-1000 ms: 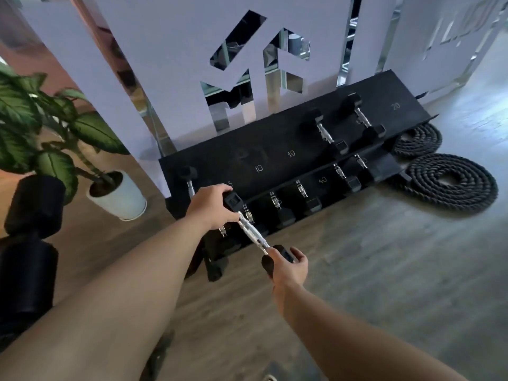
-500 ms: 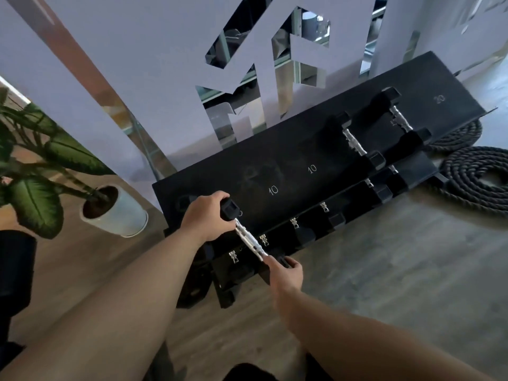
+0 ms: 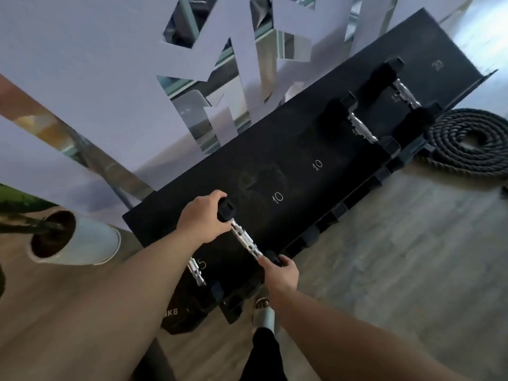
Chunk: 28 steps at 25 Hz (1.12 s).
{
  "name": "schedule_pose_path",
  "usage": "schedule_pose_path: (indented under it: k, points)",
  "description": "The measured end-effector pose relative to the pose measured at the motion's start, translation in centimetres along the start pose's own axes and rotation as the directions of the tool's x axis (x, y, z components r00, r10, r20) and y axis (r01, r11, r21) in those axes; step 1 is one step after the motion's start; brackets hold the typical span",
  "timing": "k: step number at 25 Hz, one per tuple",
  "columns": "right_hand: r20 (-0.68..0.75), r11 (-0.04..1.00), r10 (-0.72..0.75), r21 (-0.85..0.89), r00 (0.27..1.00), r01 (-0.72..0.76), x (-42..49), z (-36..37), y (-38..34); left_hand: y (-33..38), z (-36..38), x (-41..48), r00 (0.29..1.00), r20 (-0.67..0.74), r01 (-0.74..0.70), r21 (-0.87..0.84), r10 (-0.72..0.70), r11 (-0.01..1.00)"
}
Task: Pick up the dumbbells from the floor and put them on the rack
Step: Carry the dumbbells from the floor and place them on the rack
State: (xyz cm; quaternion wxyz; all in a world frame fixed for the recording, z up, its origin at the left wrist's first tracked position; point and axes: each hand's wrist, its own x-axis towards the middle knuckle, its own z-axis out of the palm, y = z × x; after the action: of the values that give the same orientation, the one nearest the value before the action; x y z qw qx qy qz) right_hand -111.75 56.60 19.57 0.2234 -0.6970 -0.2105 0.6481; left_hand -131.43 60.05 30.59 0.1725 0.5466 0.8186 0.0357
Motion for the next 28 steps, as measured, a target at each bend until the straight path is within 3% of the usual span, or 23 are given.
schedule_pose_path:
  k: [9, 14, 21, 28]
  points:
    - [-0.149, 0.992, -0.034, -0.126, 0.988, 0.015, 6.6, 7.6, 0.6, -6.3, 5.0, 8.9, 0.996, 0.090, -0.024, 0.005, 0.023, 1.000]
    - [-0.245, 0.950, 0.056, -0.284, 0.968, -0.127, 8.5, 8.8, 2.0, -6.9, 8.2, 10.5, 0.991, 0.113, -0.069, -0.039, 0.073, 0.997]
    - [-0.262, 0.910, 0.040, -0.389, 0.964, -0.144, 7.6, 8.3, 2.8, -9.7, 7.9, 10.8, 0.963, 0.256, -0.039, -0.182, 0.085, 0.983]
    - [-0.160, 0.909, 0.042, -0.403, 0.986, -0.104, 4.8, 8.6, 5.7, -15.8, 5.7, 7.6, 0.986, 0.169, 0.009, -0.018, -0.006, 1.000]
